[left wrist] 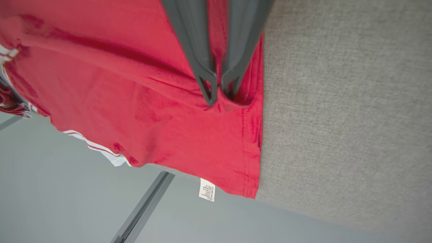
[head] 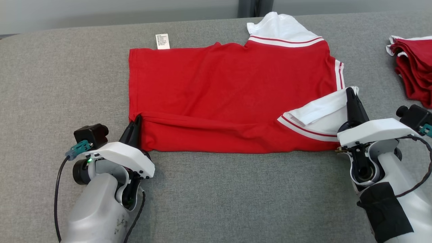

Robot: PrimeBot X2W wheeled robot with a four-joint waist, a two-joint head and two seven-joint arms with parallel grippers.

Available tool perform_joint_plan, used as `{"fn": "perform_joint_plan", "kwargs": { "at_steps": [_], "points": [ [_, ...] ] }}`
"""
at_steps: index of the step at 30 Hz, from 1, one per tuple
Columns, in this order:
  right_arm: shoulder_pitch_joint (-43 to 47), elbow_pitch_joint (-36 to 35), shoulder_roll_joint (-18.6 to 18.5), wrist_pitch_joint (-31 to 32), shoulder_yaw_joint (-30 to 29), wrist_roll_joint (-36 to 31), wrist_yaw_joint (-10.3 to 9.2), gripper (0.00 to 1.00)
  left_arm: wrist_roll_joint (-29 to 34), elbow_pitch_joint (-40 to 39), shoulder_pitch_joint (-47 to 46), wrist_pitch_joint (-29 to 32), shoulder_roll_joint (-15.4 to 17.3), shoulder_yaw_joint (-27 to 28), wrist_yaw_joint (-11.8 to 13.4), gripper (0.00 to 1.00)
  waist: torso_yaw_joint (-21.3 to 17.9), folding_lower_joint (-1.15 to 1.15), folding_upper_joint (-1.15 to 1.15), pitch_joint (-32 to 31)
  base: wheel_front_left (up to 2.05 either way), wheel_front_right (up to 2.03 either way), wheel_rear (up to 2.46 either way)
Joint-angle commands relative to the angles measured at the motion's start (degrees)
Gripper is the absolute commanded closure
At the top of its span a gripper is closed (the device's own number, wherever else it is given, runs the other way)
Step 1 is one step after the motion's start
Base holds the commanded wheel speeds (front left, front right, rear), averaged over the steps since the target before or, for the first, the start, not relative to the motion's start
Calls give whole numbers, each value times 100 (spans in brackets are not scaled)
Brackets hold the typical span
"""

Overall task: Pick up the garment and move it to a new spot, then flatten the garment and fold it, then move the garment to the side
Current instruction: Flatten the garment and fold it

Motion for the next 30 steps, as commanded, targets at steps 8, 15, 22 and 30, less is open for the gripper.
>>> {"fn": "perform_joint_plan", "kwargs": {
  "at_steps": [8,15,22,30],
  "points": [
    [-492,551,-63,-114,326,149,2,0,24,255,-281,-49,-23,-18,5,71,33,0,0,21,0,0,0],
    [-717,722,-101,-131,613,285,2,0,71,47,-145,-57,-22,67,-23,0,68,0,0,9,0,0,0],
    [-804,483,-300,-154,704,168,2,0,157,-531,381,-50,-7,313,6,0,125,0,0,-109,0,0,0],
    [-8,-444,-414,-152,211,-1061,2,0,61,-658,1016,164,-24,300,110,0,151,0,0,-383,0,0,0]
  ]
}}
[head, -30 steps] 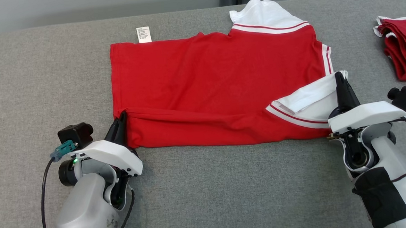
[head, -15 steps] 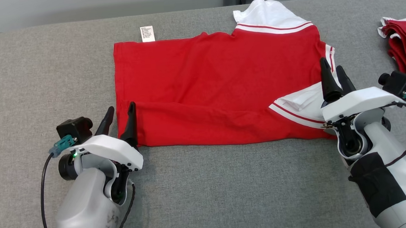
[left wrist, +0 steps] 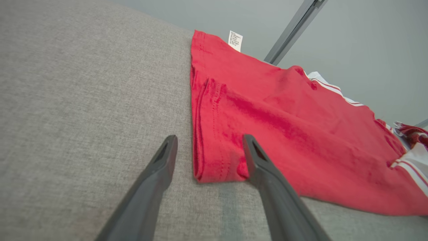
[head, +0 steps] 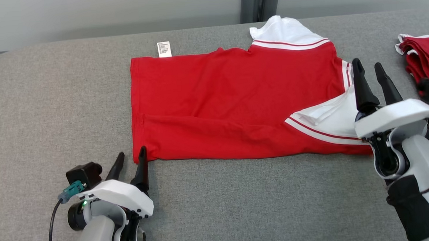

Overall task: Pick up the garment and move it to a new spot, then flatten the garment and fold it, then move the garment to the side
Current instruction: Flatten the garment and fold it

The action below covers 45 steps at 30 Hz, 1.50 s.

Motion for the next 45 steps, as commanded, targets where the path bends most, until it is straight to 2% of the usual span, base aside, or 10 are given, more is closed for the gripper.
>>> {"fn": "perform_joint_plan", "kwargs": {
  "at_steps": [1,13,16,21,31,40,41,42,44,45],
  "points": [
    [134,-84,2,-26,-69,-113,2,0,-42,6,55,48,32,0,35,0,-10,0,0,-29,0,0,0],
    [1193,-1007,354,-27,-632,-1249,2,0,-155,47,-31,812,198,26,422,4,-306,0,0,-53,0,0,0],
    [1337,-1001,368,-27,-690,-1476,2,0,-119,110,-86,1028,237,-40,491,44,-381,0,0,-56,0,0,0],
    [1492,-665,413,80,-1029,-1819,1,0,-41,162,-68,1281,242,-216,468,100,-473,0,0,-73,0,0,0],
    [1219,338,606,435,-1546,-2481,2,0,121,-125,-17,940,402,-294,529,100,-345,0,0,-77,0,0,0],
    [937,1139,636,771,-1446,-2342,1,0,120,-463,148,877,436,-360,559,100,-75,0,0,-121,0,0,0],
    [909,1210,639,817,-1396,-2272,2,20,114,-496,151,876,431,-370,568,100,-59,0,0,-125,0,0,0],
    [877,1266,645,854,-1343,-2181,2,52,109,-531,158,874,428,-377,571,100,-47,0,0,-125,0,0,0],
    [808,1357,648,866,-1236,-2022,2,75,100,-583,197,851,429,-390,573,100,-31,0,0,-127,0,0,0],
    [776,1377,646,854,-1191,-1941,2,100,102,-611,217,839,433,-394,575,100,-28,0,0,-130,0,0,0]
  ]
}}
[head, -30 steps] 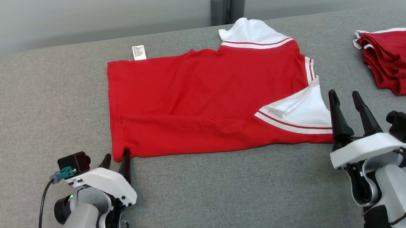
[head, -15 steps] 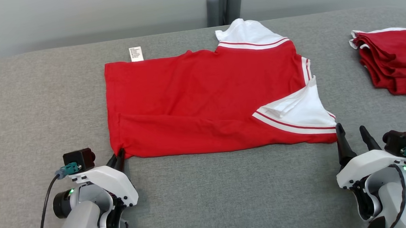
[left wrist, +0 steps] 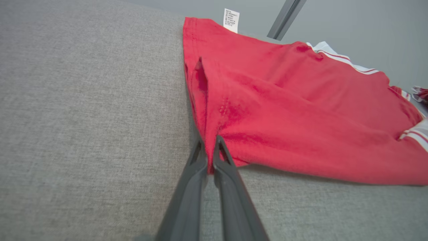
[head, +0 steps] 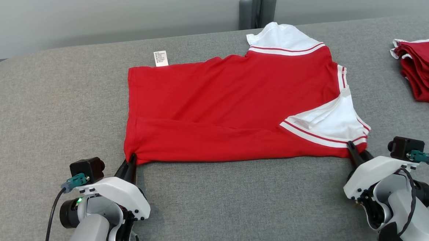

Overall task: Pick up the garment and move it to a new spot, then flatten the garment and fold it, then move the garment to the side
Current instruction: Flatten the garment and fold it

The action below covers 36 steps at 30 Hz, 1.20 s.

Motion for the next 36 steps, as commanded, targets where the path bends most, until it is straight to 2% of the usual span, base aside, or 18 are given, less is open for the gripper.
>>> {"fn": "perform_joint_plan", "kwargs": {
  "at_steps": [1,4,6,10,15,19,25,31,36],
  "points": [
    [-45,55,-11,-16,50,97,1,100,-2,-43,80,-52,54,-3,39,100,2,0,0,-3,0,0,0],
    [-134,60,-26,-114,115,185,1,100,44,-123,88,-95,91,-31,32,100,-2,0,0,-12,0,0,0],
    [-141,-10,-73,-107,118,337,1,100,23,-217,103,-112,95,-61,-72,100,1,0,0,-25,0,0,0],
    [62,-328,-375,30,178,609,0,100,-34,-437,253,-100,173,-79,-188,100,20,0,0,-71,0,0,0],
    [639,-1209,-817,309,142,952,-1,100,-109,-881,659,-58,324,-59,-158,100,29,0,0,-143,0,0,0],
    [1382,-2180,-976,494,-60,1158,-7,100,-167,-1426,1192,27,445,-36,-15,100,11,0,0,-169,0,0,0],
    [2554,-3565,-734,855,-365,1024,-3,100,-219,-2351,2062,252,487,-119,265,100,-6,0,0,-180,0,0,0],
    [3232,-4307,-331,1183,-589,823,0,100,-254,-2942,2632,451,560,-141,510,100,-20,0,0,-213,0,0,0],
    [3571,-4615,-119,1355,-719,734,0,100,-246,-3208,2945,668,679,-199,646,100,-44,0,0,-256,0,0,0]
  ]
}}
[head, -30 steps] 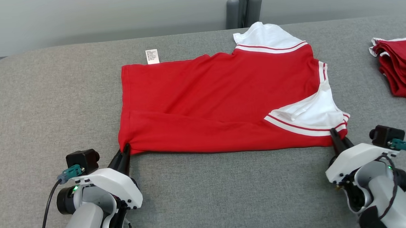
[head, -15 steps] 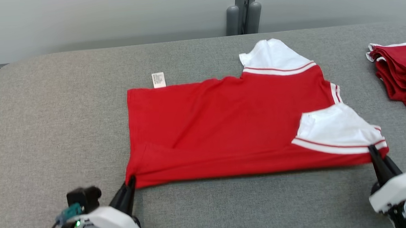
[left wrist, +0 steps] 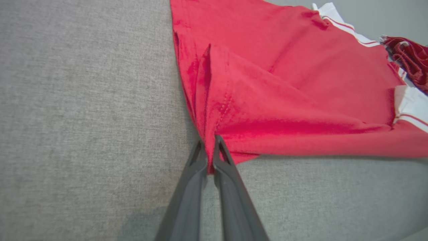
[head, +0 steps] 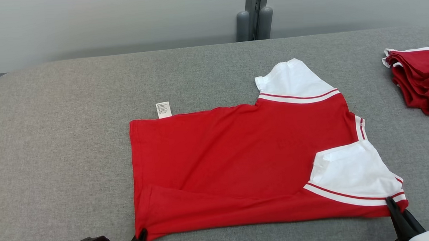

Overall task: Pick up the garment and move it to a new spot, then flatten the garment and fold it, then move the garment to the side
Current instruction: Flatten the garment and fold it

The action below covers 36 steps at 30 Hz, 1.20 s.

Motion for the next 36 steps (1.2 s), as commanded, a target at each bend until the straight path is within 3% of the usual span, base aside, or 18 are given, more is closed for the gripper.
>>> {"fn": "perform_joint_plan", "kwargs": {
  "at_steps": [1,6,7,8,9,16,23,36],
  "points": [
    [42,-52,-15,11,-61,-18,-2,100,-18,-44,42,19,63,22,52,100,-4,0,0,-3,0,0,0],
    [117,-19,47,128,-197,3,-2,100,-40,-185,106,169,160,39,120,100,-5,0,0,-7,0,0,0],
    [109,38,53,142,-242,6,-2,67,-33,-213,111,214,180,32,145,53,-6,0,0,-4,0,0,0],
    [107,81,54,158,-267,22,-3,36,-53,-218,112,259,184,18,146,14,-7,0,0,-3,0,0,0],
    [109,116,59,164,-270,20,-2,0,-86,-217,118,316,179,2,135,0,-6,0,0,-2,0,0,0],
    [109,141,64,104,-489,-118,-1,0,-84,-240,133,346,361,106,167,0,7,0,0,28,0,0,0],
    [-171,-234,-3,3,-607,-479,-1,0,229,-202,-582,264,642,155,101,0,-31,0,0,47,0,0,0],
    [-973,-582,-416,203,279,-620,-1,0,730,1045,-2934,910,783,-241,-338,0,-313,0,0,403,0,0,0]
  ]
}}
